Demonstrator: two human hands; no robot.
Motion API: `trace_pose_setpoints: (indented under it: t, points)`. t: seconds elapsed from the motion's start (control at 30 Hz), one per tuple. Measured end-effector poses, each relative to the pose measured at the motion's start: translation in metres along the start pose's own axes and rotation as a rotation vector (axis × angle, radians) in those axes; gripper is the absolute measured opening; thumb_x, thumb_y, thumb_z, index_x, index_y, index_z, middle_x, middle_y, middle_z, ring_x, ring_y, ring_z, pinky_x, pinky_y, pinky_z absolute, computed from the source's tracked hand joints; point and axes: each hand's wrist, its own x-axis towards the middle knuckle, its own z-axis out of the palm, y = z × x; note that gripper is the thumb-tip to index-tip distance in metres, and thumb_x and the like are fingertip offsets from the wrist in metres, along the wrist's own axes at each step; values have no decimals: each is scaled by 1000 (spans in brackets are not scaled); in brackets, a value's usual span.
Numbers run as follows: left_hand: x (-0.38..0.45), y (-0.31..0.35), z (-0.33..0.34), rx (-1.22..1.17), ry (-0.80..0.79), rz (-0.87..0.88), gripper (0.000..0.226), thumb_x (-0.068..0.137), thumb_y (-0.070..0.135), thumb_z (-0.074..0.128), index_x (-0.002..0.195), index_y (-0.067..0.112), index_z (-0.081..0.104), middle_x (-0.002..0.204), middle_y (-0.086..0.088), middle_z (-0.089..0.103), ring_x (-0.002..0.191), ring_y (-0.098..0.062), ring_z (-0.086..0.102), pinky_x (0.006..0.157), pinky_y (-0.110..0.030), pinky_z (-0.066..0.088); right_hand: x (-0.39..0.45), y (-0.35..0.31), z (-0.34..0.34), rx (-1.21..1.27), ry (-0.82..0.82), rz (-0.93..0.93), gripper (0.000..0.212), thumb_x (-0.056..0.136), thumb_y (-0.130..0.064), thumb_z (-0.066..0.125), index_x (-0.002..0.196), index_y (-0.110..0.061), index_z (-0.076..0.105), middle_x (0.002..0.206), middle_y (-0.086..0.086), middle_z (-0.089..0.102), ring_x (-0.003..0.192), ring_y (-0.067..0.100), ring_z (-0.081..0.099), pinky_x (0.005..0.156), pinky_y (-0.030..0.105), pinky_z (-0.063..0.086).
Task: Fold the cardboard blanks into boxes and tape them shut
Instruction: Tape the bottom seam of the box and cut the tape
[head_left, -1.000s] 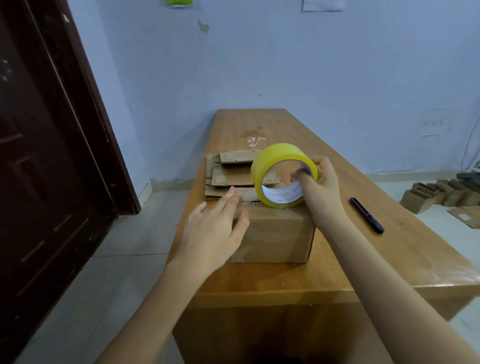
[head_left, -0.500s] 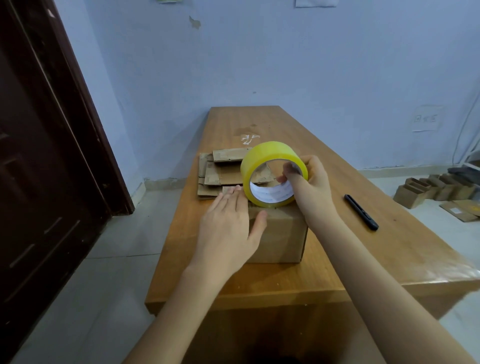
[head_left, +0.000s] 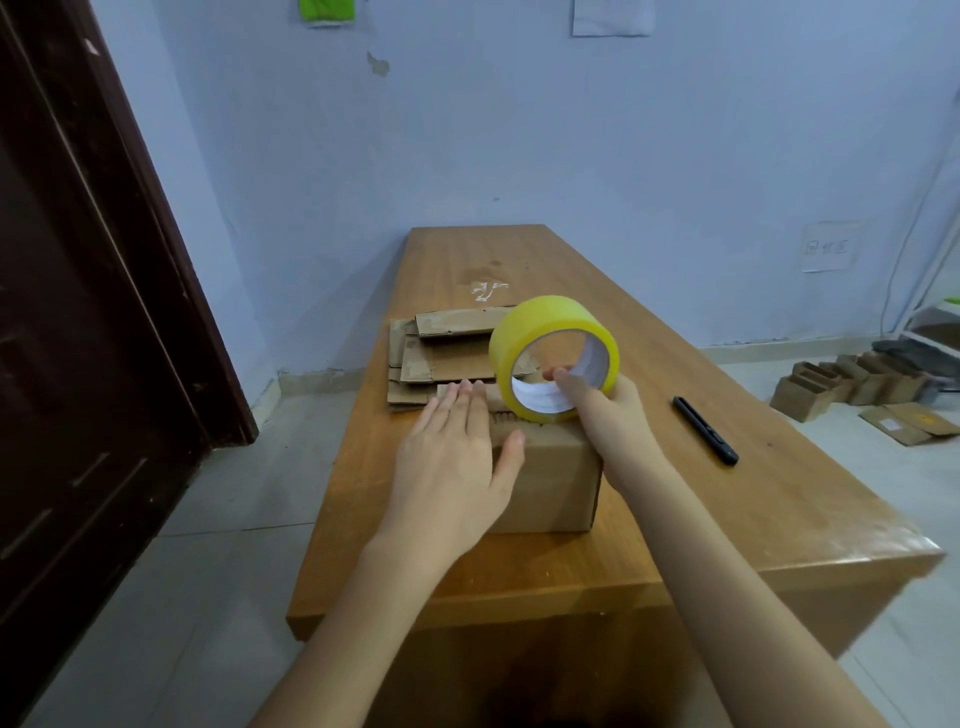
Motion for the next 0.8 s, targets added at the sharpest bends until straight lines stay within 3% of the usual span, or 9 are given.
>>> trace_pose_setpoints:
  t: [0.07,0.17,0.23,0.33,0.4,0.53,0.63,0.73,0.8]
  points:
    - [1,-2,3,-32,32,8,69,97,52,14,148,8,24,155,-8,24,144,-17,17,111,-22,0,-4,0,4,-32,116,-114,25,95,-21,54,97,1,65,94,22,66,78,16,57,69,30,45]
    - [0,-2,0,-28,17,7,83,86,57,0,145,10,33,153,-7,30,143,-16,23,108,-20,1,-9,-2,8,-64,219,-237,18,98,-23,50,89,-9,57,80,0,63,76,12,56,65,25,42]
    - [0,-6,2,-4,-13,9,86,84,57,-2,143,10,38,150,-8,35,141,-17,28,107,-21,5,-8,-6,5,110,286,-139,16,97,-24,52,91,-10,56,74,-4,63,77,14,60,71,28,45]
    - [-2,-3,0,44,-29,-3,73,91,53,16,129,5,56,133,-12,56,126,-22,50,103,-27,23,2,-13,-4,452,374,20,16,96,-19,56,102,-4,56,74,0,61,74,16,66,76,33,49]
    - [-3,1,-4,43,-27,3,73,91,53,15,131,6,54,136,-13,53,129,-22,48,104,-25,23,3,-11,-7,345,343,8,22,96,-20,55,106,-1,57,77,4,64,78,18,65,79,35,50]
    - [6,6,-6,52,-63,-49,70,94,48,4,148,8,24,156,-10,21,145,-19,13,116,-30,-2,1,-1,-14,188,261,43,13,93,-17,55,99,-7,61,93,13,70,94,28,64,87,43,50]
    - [13,28,-4,150,-15,-50,73,89,37,-1,146,-4,18,156,-21,10,145,-29,7,118,-40,-5,0,3,-14,108,260,-27,14,90,-13,54,101,-6,59,91,8,68,83,17,61,73,32,49]
    - [19,46,3,-31,5,-62,91,73,41,-11,146,-4,21,154,-21,18,144,-26,15,117,-35,4,-7,10,-11,138,254,-36,23,84,-14,62,103,-2,58,89,12,59,78,18,58,68,34,47]
    - [19,46,9,-74,-7,-70,95,71,43,-10,143,-3,32,151,-17,30,142,-23,24,117,-32,12,-9,12,-11,103,230,-71,21,84,-13,65,103,-6,60,90,9,64,80,18,62,71,33,50]
